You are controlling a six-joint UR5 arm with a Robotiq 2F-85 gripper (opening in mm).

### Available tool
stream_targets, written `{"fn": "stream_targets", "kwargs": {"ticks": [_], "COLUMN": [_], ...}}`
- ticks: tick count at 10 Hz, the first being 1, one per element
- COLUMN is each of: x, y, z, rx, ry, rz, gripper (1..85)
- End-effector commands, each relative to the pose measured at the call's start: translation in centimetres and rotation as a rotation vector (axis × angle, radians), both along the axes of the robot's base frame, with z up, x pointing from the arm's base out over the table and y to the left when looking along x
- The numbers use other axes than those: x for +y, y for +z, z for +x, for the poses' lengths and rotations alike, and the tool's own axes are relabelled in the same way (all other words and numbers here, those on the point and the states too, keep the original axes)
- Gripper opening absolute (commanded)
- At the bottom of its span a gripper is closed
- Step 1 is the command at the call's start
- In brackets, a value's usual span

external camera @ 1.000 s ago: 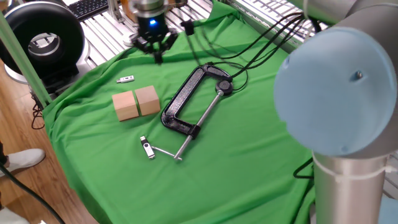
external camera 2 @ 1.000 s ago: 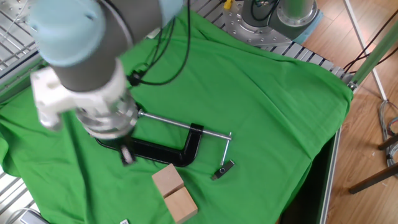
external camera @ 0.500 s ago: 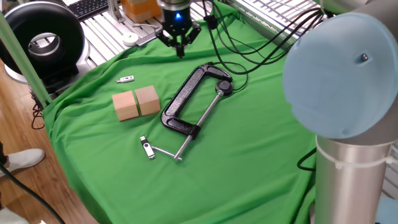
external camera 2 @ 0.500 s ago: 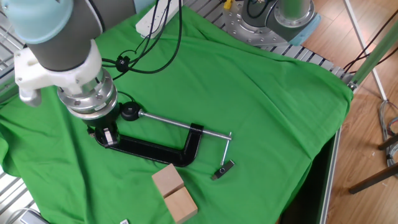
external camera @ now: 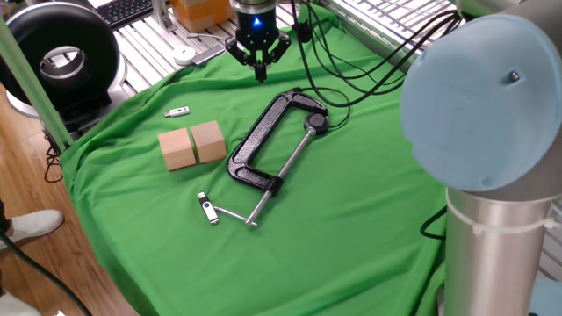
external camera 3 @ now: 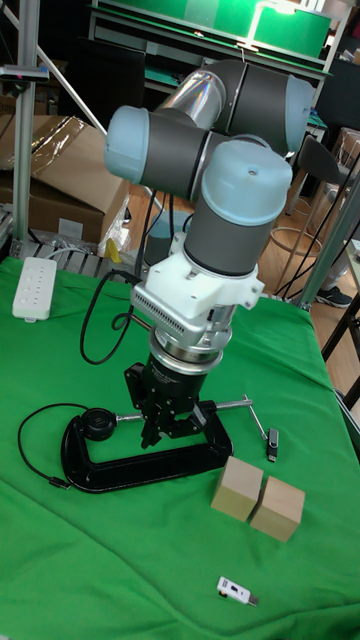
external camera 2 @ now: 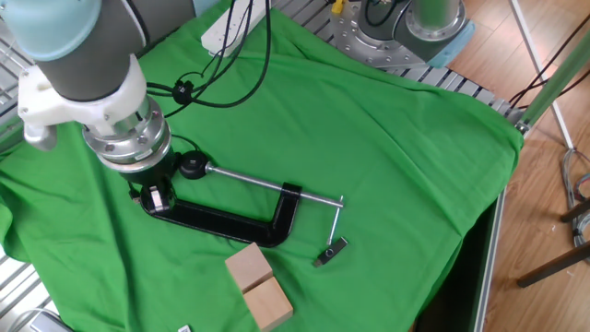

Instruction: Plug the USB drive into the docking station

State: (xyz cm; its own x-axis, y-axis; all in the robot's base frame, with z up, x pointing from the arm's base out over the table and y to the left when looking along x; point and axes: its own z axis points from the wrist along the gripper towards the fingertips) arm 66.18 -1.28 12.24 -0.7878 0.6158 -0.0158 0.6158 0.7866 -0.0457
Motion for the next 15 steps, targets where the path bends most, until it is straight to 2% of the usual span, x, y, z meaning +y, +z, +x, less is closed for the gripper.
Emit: {"fn": "stream_targets", "kwargs": {"ticks": [1,2,3,5,7,8,9,11,12,14,15], "x": [-0.7,-0.3,-0.9,-3.1,-4.0,-5.4,-5.5,-4.8,-5.3,-7.3,-7.1], "y": [0.1,0.1,-0.1,-0.4,-0.3,0.0,-0.4,-0.7,-0.7,-0.6,-0.6], "z": [0.3,0.3,0.5,-1.0,-2.1,-3.1,-3.9,-3.7,-4.1,-3.3,-3.3], "rx": [-0.014,-0.018,-0.047,-0.040,-0.038,-0.031,-0.024,-0.042,-0.027,-0.060,-0.062], "ry": [-0.041,-0.041,-0.040,-0.040,-0.040,-0.040,-0.041,-0.040,-0.041,-0.037,-0.037], "rz": [-0.018,0.006,0.027,0.008,0.024,-0.004,0.020,0.054,0.036,-0.042,-0.031], "gripper": [1.7,1.7,1.7,1.7,1.7,1.7,1.7,1.7,1.7,1.7,1.7]}}
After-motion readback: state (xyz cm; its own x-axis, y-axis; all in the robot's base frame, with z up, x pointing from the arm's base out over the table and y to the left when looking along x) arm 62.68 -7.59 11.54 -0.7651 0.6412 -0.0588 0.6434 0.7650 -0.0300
